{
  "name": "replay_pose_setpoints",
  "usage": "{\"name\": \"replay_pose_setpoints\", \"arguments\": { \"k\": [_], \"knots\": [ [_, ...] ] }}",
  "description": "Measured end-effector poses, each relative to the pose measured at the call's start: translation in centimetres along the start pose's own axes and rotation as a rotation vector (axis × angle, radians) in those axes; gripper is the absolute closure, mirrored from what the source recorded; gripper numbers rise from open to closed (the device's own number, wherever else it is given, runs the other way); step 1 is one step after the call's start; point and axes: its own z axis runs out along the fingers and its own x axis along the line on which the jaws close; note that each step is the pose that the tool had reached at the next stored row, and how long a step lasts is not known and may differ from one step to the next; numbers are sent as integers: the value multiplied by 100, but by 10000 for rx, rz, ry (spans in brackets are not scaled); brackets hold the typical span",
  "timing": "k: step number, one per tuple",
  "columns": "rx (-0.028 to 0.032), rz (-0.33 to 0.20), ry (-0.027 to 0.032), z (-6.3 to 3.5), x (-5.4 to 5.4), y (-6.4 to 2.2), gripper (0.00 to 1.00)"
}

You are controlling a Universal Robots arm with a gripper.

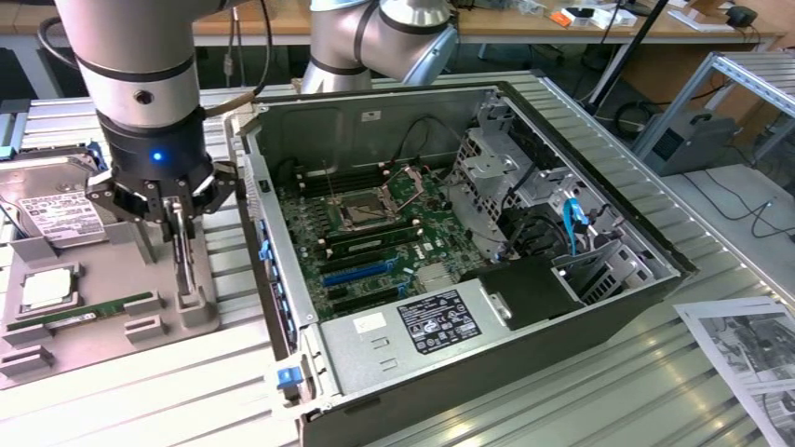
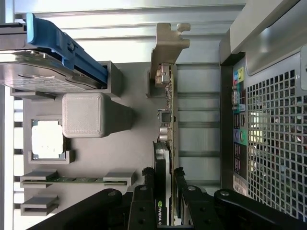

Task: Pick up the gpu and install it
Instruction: 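Pick up the gpu and move the gpu toward the slot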

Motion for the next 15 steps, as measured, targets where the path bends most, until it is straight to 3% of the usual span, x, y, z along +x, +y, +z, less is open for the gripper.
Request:
{"name": "replay_pose_setpoints", "arguments": {
  "k": [15],
  "knots": [
    [0,0,-4,-212,14,15,73]
  ]
}}
